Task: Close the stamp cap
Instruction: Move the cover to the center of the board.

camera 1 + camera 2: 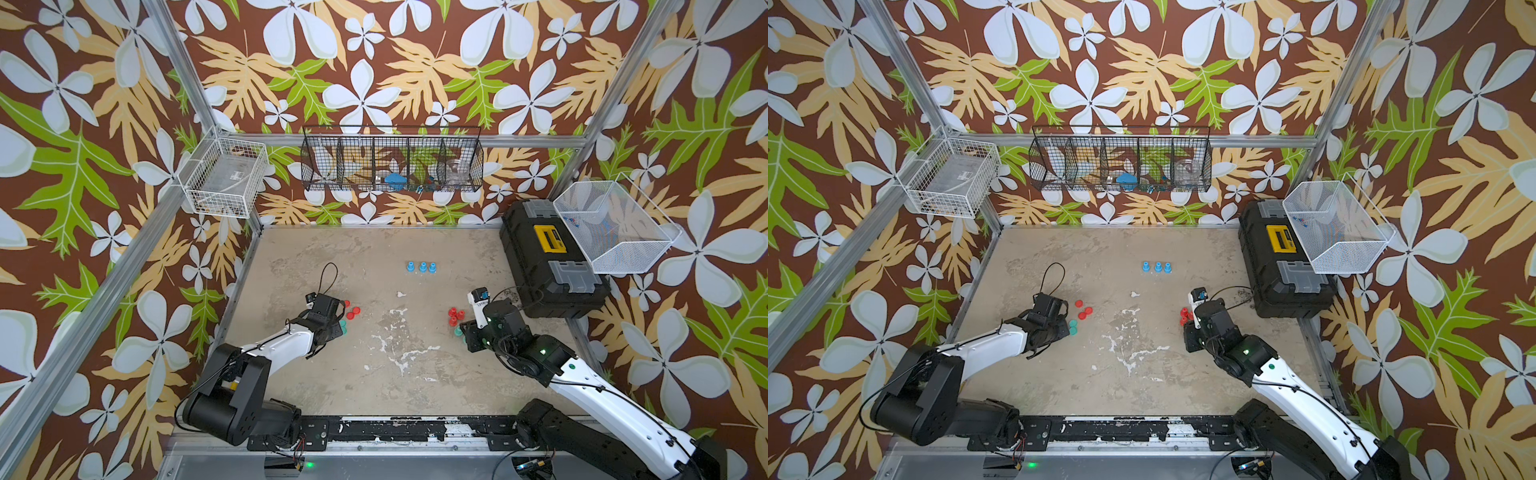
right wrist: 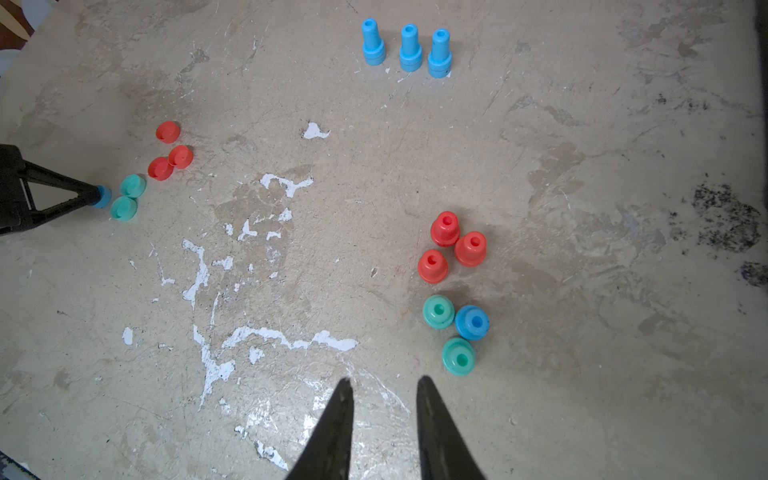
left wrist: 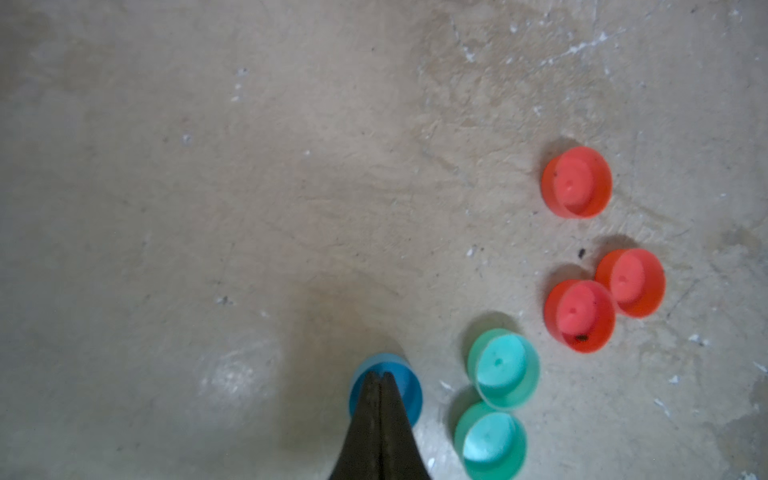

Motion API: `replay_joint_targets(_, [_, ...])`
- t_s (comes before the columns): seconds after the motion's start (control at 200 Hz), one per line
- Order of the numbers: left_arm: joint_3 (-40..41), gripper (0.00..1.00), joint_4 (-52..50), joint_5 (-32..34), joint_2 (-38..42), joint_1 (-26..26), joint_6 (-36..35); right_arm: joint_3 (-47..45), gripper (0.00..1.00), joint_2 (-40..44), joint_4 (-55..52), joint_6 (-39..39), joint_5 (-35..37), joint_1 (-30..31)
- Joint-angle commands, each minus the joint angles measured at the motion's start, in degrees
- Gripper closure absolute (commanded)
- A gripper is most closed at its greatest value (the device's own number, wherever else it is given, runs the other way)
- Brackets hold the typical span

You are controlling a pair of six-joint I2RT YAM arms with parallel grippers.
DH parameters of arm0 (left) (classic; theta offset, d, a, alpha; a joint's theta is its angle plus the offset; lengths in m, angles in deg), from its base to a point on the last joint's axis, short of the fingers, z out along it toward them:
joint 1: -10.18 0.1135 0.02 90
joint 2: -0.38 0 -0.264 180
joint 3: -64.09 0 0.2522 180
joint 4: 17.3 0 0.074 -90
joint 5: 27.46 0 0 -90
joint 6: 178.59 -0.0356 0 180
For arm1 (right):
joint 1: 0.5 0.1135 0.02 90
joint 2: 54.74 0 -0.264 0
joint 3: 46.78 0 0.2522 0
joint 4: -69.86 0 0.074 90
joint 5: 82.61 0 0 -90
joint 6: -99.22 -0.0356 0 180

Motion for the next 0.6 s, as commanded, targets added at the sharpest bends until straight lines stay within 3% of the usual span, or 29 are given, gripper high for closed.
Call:
replay_joint_targets(0.0, [2.01,0.99,-3.80,-0.76,2.81,-0.06,1.88,-0.13,0.72,0.18,0.65,-0.39,-0.36,0.13])
replay_joint_targets(0.2, [6.46,0.99,-4.74,-1.99,9.63,-2.08,4.16,-0.17,0.71,0.42,0.71,-0.39,-0.26,0.12])
replay_joint_targets(0.591, [5.78,0.99,-5.15,-1.27,9.57,-15.69,10.29,-0.13,0.72,0.99,0.45,-0.57,-0.01,0.08])
